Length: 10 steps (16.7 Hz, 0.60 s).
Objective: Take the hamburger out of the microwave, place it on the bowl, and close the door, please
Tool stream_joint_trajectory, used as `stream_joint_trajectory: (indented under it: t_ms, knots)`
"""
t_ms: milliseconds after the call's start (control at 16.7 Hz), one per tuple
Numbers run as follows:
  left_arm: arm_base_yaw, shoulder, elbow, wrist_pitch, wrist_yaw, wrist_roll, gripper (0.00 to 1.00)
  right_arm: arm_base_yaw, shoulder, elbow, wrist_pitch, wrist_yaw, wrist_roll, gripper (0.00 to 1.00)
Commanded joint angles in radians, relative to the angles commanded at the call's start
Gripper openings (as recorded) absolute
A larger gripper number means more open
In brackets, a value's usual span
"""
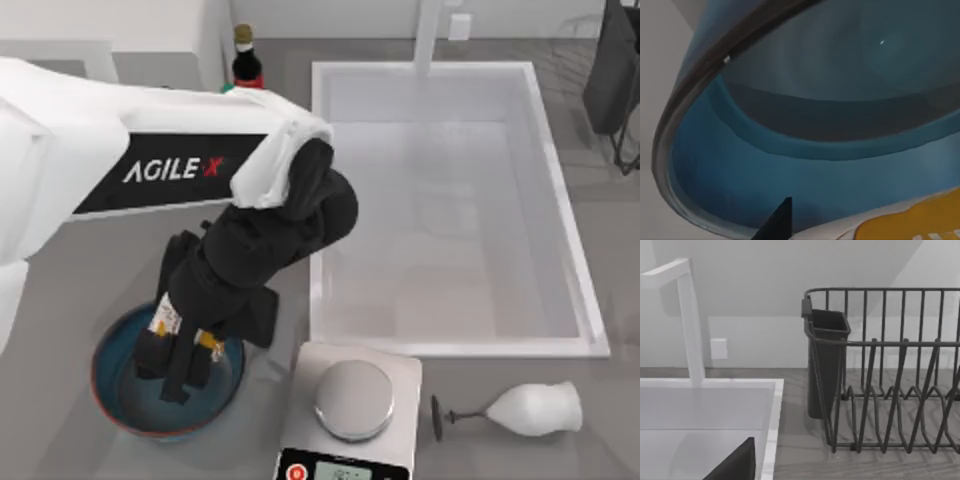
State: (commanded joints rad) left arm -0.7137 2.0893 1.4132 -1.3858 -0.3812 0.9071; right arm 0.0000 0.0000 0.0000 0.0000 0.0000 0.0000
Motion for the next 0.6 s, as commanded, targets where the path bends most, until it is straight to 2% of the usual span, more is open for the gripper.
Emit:
stream_joint_trajectory:
  t_ms: [600]
  knots:
    - [0.015, -0.037, 0.002, 0.026, -0.027, 0.006, 0.00, 0.000, 0.000, 0.000, 0.000, 0.000, 0.000, 1.00]
